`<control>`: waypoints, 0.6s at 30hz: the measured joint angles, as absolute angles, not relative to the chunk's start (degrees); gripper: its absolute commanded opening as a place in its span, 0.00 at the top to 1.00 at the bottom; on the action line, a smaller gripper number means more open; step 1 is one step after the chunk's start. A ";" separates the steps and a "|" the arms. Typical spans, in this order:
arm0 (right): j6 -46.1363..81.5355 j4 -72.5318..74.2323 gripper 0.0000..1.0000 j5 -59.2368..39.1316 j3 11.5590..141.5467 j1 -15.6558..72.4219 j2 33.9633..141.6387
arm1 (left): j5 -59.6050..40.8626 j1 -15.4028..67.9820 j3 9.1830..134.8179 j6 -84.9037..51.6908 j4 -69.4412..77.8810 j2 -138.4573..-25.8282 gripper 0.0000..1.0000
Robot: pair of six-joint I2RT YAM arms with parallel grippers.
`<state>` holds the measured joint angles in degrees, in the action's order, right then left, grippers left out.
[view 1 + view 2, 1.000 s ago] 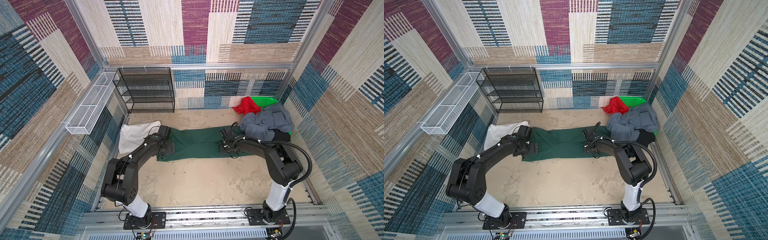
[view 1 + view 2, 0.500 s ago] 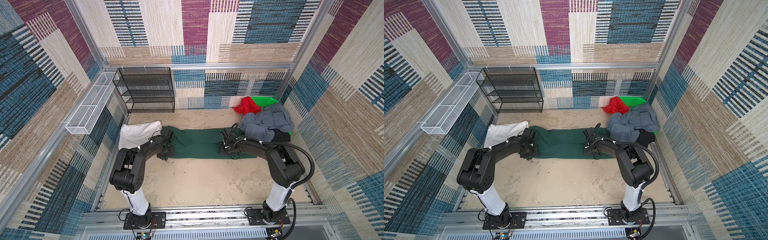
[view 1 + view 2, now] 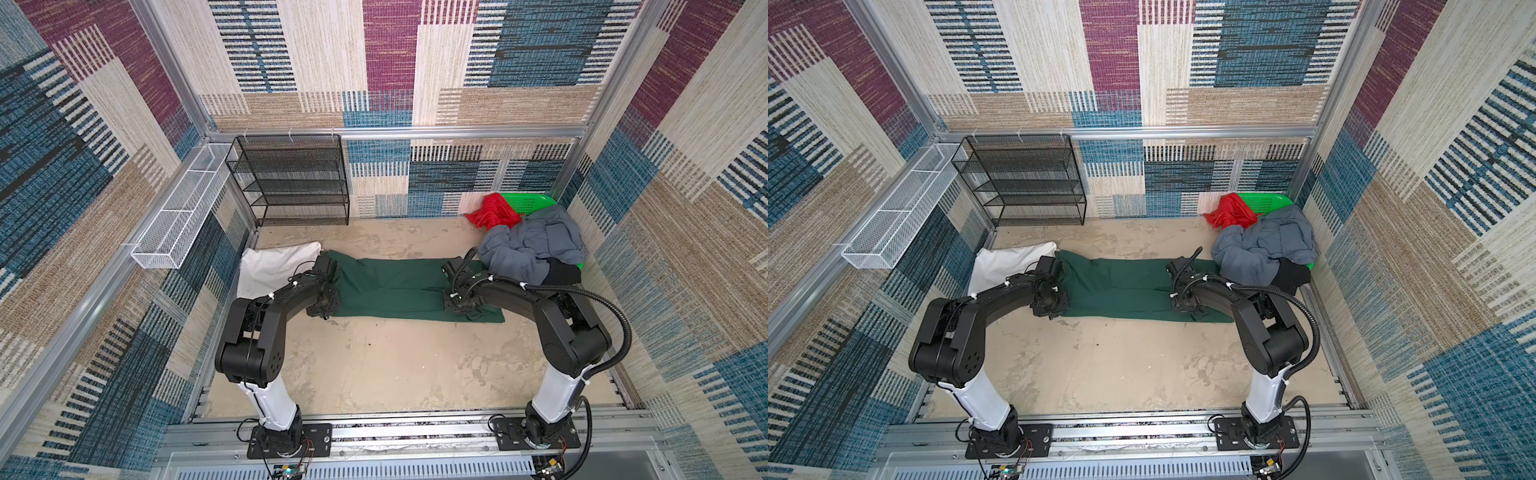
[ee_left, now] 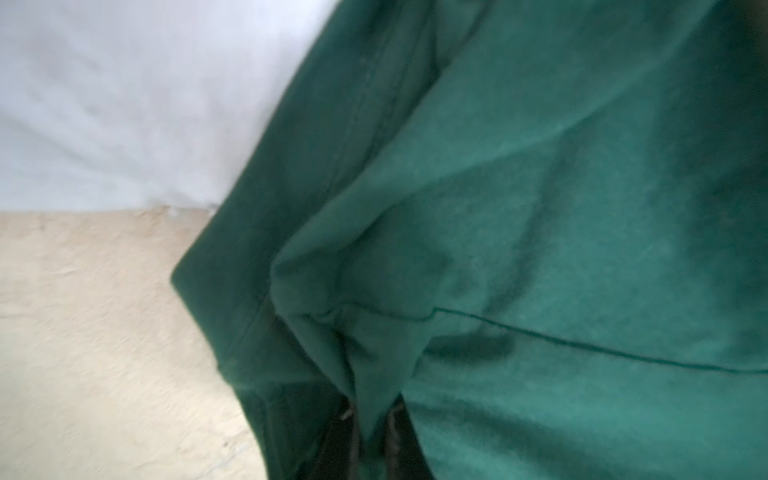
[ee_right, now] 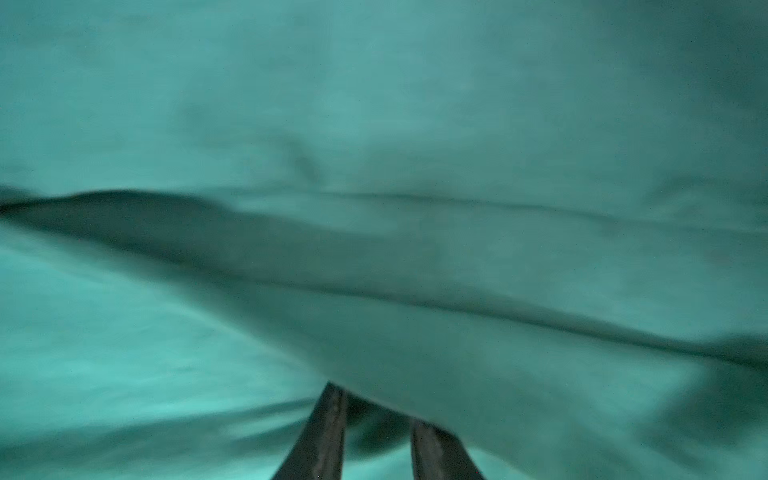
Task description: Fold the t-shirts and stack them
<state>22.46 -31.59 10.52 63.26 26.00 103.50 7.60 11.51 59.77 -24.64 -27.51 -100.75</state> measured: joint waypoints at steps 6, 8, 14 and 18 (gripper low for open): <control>22.46 -34.41 0.70 15.94 64.47 25.04 104.05 | 8.29 11.05 59.77 -24.58 -29.17 -100.40 1.00; 22.46 -35.00 0.70 17.61 65.28 24.73 104.60 | 8.80 10.98 59.77 -24.25 -29.82 -100.25 1.00; 22.33 -35.86 0.69 20.60 67.68 23.05 105.12 | 9.45 10.76 59.53 -24.18 -32.95 -99.24 1.00; 21.74 -35.99 0.69 22.02 68.86 22.02 106.17 | 8.60 10.68 59.44 -24.18 -34.37 -98.39 0.88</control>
<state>21.74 -35.99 22.02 68.86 22.02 106.17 8.60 10.68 59.44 -24.18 -34.37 -98.39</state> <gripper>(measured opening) 0.309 0.101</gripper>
